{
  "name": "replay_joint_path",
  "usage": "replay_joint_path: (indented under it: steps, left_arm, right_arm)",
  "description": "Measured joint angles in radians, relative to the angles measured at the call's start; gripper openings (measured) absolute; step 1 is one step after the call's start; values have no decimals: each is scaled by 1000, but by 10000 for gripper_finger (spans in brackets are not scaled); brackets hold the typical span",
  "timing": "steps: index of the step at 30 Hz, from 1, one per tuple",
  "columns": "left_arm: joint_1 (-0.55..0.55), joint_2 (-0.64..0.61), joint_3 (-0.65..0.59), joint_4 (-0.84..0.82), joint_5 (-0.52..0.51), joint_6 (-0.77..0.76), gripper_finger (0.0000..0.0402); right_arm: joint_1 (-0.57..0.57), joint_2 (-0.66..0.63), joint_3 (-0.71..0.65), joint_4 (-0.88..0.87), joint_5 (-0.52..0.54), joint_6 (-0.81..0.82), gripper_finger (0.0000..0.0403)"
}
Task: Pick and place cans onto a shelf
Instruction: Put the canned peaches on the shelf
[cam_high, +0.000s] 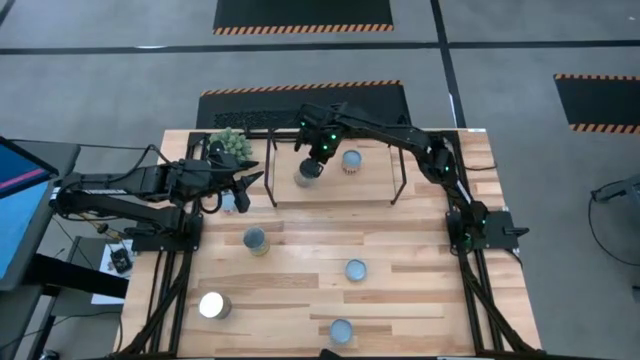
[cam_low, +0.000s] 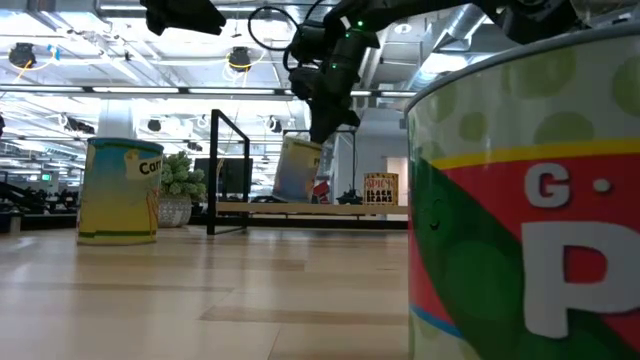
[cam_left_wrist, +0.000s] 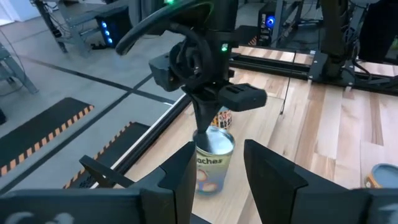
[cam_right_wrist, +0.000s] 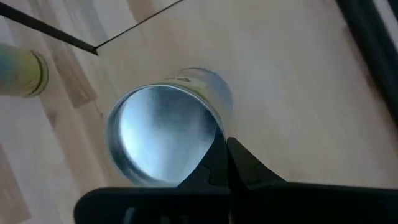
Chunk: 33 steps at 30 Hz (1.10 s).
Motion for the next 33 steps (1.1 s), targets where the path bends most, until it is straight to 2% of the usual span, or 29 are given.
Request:
replay_joint_path:
  steps: [10, 18, 21, 28, 33]
  left_arm:
    - [0, 0, 0, 0, 1, -5, 126]
    - [0, 0, 0, 0, 2, -6, 126]
    - [0, 0, 0, -1, 3, -6, 126]
    - [0, 0, 0, -4, 3, -6, 126]
    - [0, 0, 0, -9, 2, -6, 126]
  right_arm:
    - [11, -2, 1, 8, 11, 0, 59]
    - [1, -7, 2, 61, 41, -1, 72]
    - [3, -22, 24, 25, 42, 18, 72]
    - [43, -59, 40, -242, 86, 43, 66]
    - [104, -55, 38, -305, 87, 46, 65]
